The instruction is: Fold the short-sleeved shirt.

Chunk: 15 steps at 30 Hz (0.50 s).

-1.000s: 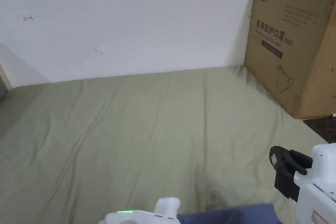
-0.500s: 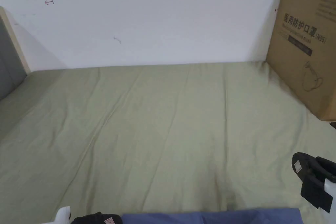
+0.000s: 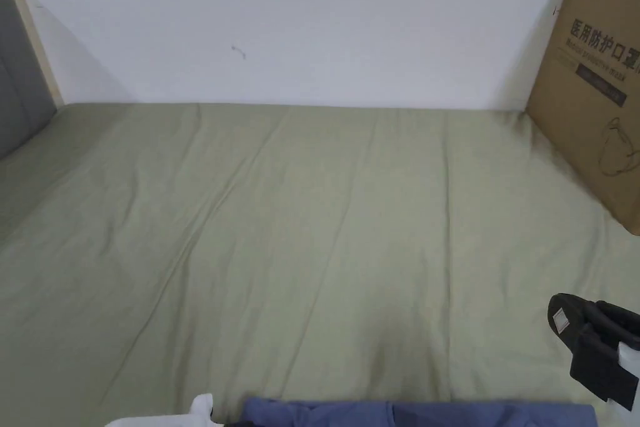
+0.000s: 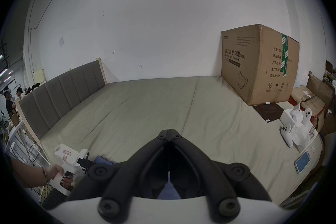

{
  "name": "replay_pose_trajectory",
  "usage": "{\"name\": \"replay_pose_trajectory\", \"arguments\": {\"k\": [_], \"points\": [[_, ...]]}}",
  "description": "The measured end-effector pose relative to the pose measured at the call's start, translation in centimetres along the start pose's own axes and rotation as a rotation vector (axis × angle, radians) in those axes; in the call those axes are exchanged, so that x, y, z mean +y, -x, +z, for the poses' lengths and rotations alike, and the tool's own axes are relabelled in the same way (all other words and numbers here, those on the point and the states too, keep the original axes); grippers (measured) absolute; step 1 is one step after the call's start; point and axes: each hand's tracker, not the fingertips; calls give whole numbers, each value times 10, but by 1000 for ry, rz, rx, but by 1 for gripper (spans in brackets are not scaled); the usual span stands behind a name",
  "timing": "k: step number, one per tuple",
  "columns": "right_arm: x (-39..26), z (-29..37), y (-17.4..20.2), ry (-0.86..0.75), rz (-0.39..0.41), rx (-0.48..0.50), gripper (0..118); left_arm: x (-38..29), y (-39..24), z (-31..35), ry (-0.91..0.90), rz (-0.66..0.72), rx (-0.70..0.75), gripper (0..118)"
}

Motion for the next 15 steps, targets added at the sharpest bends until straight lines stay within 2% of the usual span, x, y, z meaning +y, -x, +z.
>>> {"name": "replay_pose_trajectory", "arguments": {"k": [1, 4, 7, 10, 11, 15], "points": [[0, 0, 0, -1, 2, 1, 0, 1, -16, 4, 17, -97, 133, 5], [2, 4, -1, -7, 1, 13, 0, -9, -64, 24, -22, -271, 275, 5], [4, 9, -2, -20, -3, 26, 0, -23, -107, 74, -169, -349, 458, 5], [3, 11, -3, -22, -9, 39, 0, -40, -146, 120, -331, -422, 814, 5], [2, 11, -3, -22, -11, 43, 0, -45, -154, 131, -356, -429, 872, 5], [-1, 13, -4, -19, -27, 63, 0, -52, -178, 136, -348, -415, 833, 5]]}}
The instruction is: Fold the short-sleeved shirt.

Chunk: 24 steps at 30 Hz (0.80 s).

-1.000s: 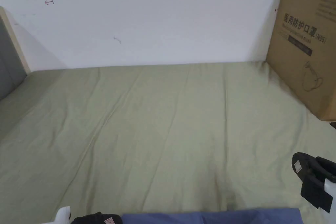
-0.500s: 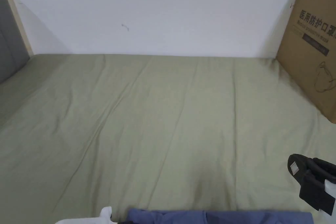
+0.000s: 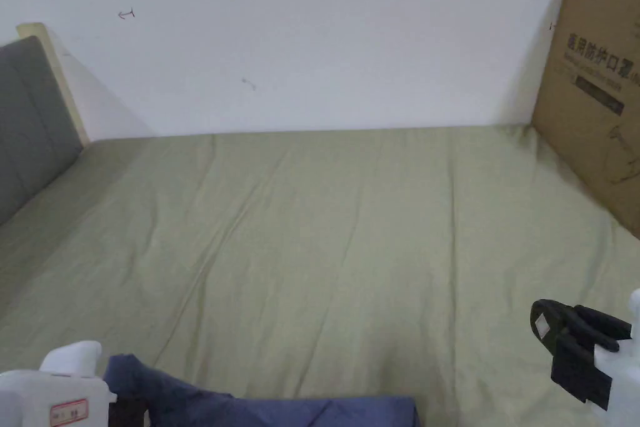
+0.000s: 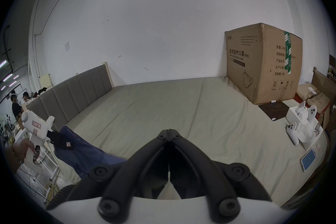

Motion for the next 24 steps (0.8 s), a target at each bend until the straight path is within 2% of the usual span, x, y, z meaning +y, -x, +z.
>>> {"name": "replay_pose_trajectory", "arguments": {"k": [3, 4, 5, 7, 8, 12, 16, 17, 18, 19, 20, 21, 23, 24], "points": [[-1, 2, 0, -3, -20, 11, 0, 7, -34, -16, 61, 86, -170, 6], [-1, 3, 0, -5, -27, 13, 0, 9, -50, -27, 80, 97, -218, 11], [-1, 4, 0, -6, -33, 14, 0, 11, -65, -36, 99, 86, -248, 29], [-2, 5, -2, -4, -46, 14, 0, 13, -105, -62, 129, 76, -309, 78], [-2, 5, -3, -2, -50, 14, 0, 13, -121, -71, 147, 70, -351, 98], [-3, 7, -10, 5, -62, 5, 0, 9, -174, -84, 229, 29, -542, 99], [-4, 7, -19, 2, -74, -2, 0, 12, -174, -70, 156, -17, -507, 99], [-5, 6, -21, 3, -77, -4, 0, 13, -170, -67, 136, -26, -486, 95], [-5, 5, -24, 6, -82, -6, 0, 13, -166, -64, 105, -49, -458, 84], [-6, 4, -26, 8, -89, -8, 0, 12, -161, -61, 73, -70, -432, 59], [-7, 3, -28, 8, -95, -10, 0, 10, -157, -59, 46, -89, -409, 59], [-8, 3, -29, 9, -102, -12, 0, 6, -154, -59, 18, -106, -382, 49], [-10, 1, -32, 15, -115, -18, 0, 1, -154, -66, 19, -148, -291, 1], [-11, 0, -34, 20, -121, -19, 0, -3, -155, -74, 34, -170, -229, 1]]}}
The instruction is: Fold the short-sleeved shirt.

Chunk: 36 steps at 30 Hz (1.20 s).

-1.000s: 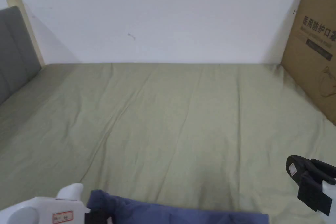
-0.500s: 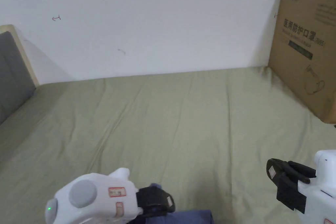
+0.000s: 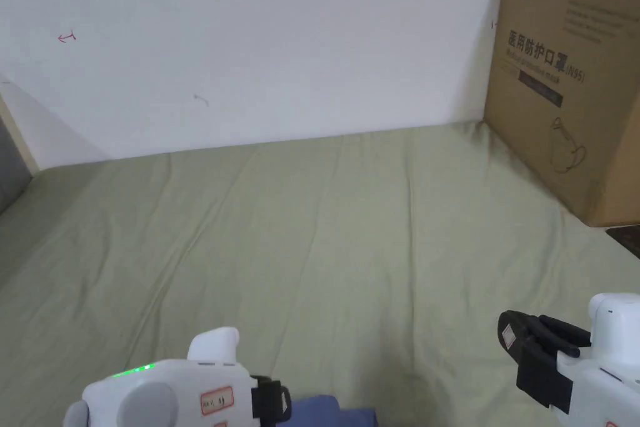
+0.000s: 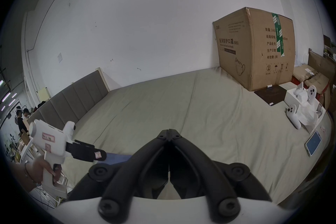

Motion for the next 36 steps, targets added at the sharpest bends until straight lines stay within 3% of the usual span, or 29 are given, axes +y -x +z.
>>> {"name": "replay_pose_trajectory", "arguments": {"k": [10, 13, 15, 18, 22, 25, 28, 30, 33, 36], "points": [[-3, -1, -6, 25, -6, -16, 0, -44, -23, -129, 292, 46, -128, 0], [-2, -1, -6, 35, -14, -14, 0, -56, -37, -146, 340, 116, -275, 0], [0, 1, -4, 35, -13, -8, 0, -60, -47, -141, 329, 99, -283, 0], [4, 9, 1, 23, -5, 15, 0, -60, -62, -99, 132, -34, -262, 0], [13, 24, 9, -39, 39, 38, 0, -44, -60, 1, -259, -105, -226, 0], [21, 35, 20, -128, 82, 28, 0, -32, -54, 77, -555, -179, -83, 0], [28, 46, 31, -236, 66, 44, 0, -29, -46, 130, -783, -184, 51, 0], [28, 52, 37, -325, 51, 100, 0, -33, -41, 153, -879, -178, 114, 0], [28, 56, 52, -389, 68, 62, 0, -43, -33, 168, -972, -182, 203, 0], [21, 56, 63, -431, 137, -2, 0, -55, -24, 170, -979, -167, 229, 0]]}}
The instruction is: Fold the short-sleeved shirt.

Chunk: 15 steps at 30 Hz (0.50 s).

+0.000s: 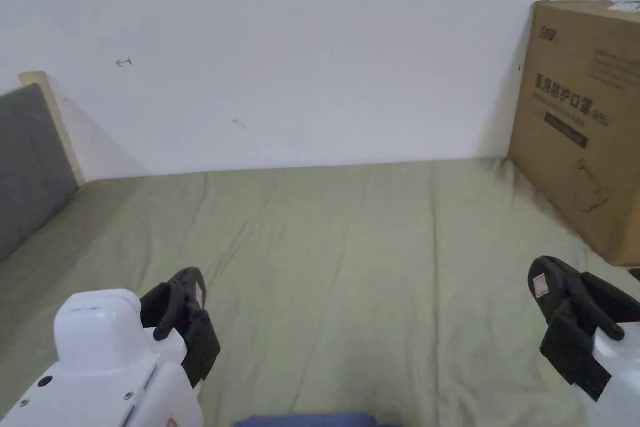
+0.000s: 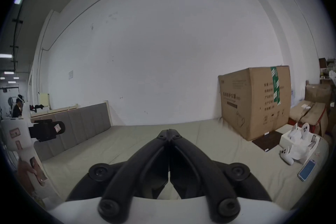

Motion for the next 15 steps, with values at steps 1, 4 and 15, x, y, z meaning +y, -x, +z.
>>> {"name": "replay_pose_trajectory", "arguments": {"k": [1, 4, 15], "points": [[-6, 3, 0, -19, -3, 14, 0, -4, 3, 2, 3, 9, 2, 0], [-20, -3, 6, 64, 46, -142, 0, -16, 6, 4, 18, -6, 72, 0], [-19, 0, -6, 32, -21, -192, 0, -21, 17, -4, 41, 24, 83, 0]]}}
